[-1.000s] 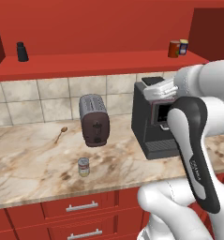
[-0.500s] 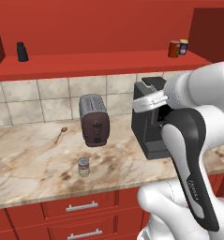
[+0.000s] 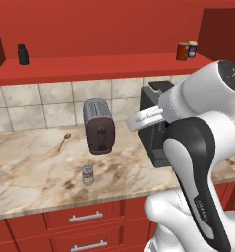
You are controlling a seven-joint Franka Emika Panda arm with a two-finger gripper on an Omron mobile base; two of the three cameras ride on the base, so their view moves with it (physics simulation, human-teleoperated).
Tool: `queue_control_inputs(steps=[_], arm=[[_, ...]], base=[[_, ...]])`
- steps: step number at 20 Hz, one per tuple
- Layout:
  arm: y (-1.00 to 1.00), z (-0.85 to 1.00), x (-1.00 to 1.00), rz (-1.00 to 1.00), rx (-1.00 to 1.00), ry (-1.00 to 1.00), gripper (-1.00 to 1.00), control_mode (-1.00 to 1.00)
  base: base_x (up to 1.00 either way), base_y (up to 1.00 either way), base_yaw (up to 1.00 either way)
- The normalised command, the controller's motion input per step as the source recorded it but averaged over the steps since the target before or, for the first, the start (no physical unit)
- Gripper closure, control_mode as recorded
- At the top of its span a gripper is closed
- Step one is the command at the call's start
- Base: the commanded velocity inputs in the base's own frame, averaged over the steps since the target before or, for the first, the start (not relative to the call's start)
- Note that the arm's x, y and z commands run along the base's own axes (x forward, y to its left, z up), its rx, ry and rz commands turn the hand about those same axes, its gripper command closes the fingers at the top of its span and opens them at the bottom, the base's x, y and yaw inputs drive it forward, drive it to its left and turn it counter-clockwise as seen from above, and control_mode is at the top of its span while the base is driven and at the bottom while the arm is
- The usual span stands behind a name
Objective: Pick the cans from the counter and place them in their designated side in the cabinet.
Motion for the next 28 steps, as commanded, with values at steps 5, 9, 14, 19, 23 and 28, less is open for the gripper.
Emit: queue_control_inputs(steps=[5,9,14,19,23,28], arm=[[0.14,-0.34,-0.08,0.01,0.02,0.13,-1.00,-1.00],[0.17,-0.30,-0.01,0.00,0.05,0.06,-1.00,-1.00],[0.16,-0.28,0.00,0.00,0.01,0.02,-1.00,-1.00],[0.10,-0.23,0.01,0.00,0.02,0.07,-1.00,-1.00],[0.08,-0.21,0.07,0.00,0.00,0.04,-1.00,-1.00],[0.07,-0.19,0.14,0.00,0.00,0.03,-1.00,-1.00]], base=[[0.00,0.00,0.00],[0.00,0.00,0.00],[0.00,0.00,0.00],[0.00,0.00,0.00],[0.00,0.00,0.00],[0.00,0.00,0.00]])
